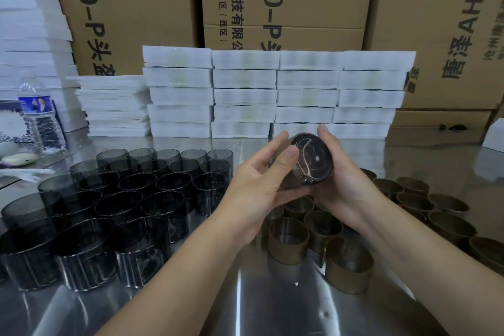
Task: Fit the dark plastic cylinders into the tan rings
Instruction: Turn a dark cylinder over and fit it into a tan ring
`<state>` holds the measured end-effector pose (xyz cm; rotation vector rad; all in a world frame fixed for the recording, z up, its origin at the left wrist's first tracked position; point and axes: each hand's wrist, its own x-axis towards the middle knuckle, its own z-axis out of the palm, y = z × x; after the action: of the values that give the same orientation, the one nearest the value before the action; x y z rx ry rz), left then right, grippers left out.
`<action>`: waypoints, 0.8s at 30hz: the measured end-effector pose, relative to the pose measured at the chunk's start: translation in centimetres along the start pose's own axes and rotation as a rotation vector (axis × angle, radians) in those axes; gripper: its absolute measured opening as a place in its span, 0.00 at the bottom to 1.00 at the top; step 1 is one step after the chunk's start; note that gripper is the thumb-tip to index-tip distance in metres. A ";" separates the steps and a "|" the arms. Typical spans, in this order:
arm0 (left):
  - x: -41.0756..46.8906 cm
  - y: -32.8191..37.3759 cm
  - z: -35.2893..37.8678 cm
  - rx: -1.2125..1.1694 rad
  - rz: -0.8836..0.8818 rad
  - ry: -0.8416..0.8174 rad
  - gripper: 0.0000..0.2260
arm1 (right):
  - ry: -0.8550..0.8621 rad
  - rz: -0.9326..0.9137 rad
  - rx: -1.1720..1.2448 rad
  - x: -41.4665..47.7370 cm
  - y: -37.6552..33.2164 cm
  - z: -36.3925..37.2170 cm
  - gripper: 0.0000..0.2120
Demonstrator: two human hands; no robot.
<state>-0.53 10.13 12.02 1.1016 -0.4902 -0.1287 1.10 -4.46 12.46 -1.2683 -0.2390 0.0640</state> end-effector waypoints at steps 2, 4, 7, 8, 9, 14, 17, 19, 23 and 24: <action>0.0 0.0 0.0 -0.010 -0.013 0.005 0.36 | 0.015 0.006 -0.014 0.0 0.0 0.0 0.36; 0.0 0.0 0.0 0.007 -0.036 0.006 0.35 | 0.026 -0.005 -0.034 0.0 0.1 0.0 0.34; 0.0 -0.1 0.0 0.028 -0.088 -0.013 0.27 | 0.065 -0.023 -0.063 -0.1 0.3 0.1 0.26; 0.0 -0.1 0.0 0.009 -0.118 -0.019 0.25 | 0.088 -0.021 -0.070 0.0 0.4 0.1 0.25; 0.0 0.0 0.0 -0.028 -0.154 -0.022 0.24 | 0.110 -0.012 -0.074 -0.1 0.4 0.0 0.25; 0.0 0.0 -0.2 -0.097 -0.226 -0.048 0.15 | 0.181 0.038 -0.127 -0.3 0.5 0.0 0.22; 0.2 -0.2 -0.7 -0.046 -0.208 -0.038 0.10 | 0.199 0.047 -0.141 -0.3 0.6 0.1 0.21; 0.3 -0.2 -1.0 -0.003 -0.197 -0.026 0.09 | 0.210 0.054 -0.123 -0.3 0.4 0.0 0.19; 0.4 -0.2 -1.0 0.042 -0.166 0.002 0.08 | 0.171 0.057 -0.100 -0.2 0.1 -0.1 0.18; 0.4 -0.2 -0.8 0.054 -0.154 0.018 0.08 | 0.165 0.050 -0.081 -0.2 0.0 -0.1 0.18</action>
<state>0.22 10.57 11.66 1.1919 -0.3940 -0.2419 0.90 -4.56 12.41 -1.3528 -0.0683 -0.0072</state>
